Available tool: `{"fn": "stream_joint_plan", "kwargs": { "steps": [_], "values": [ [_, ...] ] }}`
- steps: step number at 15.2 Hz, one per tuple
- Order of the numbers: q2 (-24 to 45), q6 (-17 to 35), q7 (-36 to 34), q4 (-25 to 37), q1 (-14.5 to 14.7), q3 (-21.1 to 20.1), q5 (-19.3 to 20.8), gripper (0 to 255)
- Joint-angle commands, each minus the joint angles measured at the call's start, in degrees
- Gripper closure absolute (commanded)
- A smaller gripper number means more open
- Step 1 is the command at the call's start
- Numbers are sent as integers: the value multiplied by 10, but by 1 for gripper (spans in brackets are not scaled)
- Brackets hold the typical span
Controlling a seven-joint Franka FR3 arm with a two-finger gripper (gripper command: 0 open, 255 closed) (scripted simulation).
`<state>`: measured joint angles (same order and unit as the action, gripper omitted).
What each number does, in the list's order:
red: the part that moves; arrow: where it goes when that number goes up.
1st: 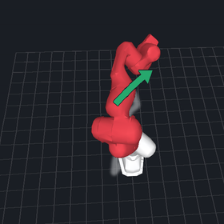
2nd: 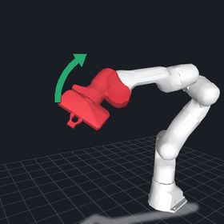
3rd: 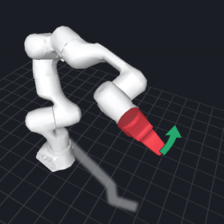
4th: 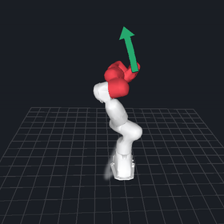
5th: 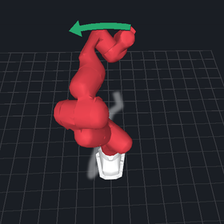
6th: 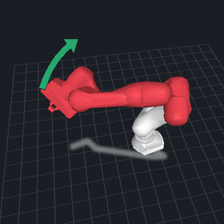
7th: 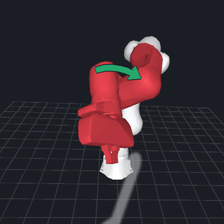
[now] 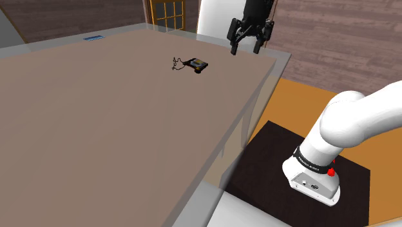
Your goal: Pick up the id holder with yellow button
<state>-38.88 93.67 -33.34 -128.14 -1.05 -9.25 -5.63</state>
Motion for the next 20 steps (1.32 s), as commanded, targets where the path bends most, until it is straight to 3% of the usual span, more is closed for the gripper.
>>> {"fn": "stream_joint_plan", "kwargs": {
  "steps": [1,7,12,20],
  "values": [
    [24,7,-56,18,-2,-28,-19,0],
    [112,30,-208,92,-14,-102,-52,0],
    [198,47,-329,171,-27,-156,-53,0],
    [191,104,-323,107,-23,-160,-59,0]
  ]
}}
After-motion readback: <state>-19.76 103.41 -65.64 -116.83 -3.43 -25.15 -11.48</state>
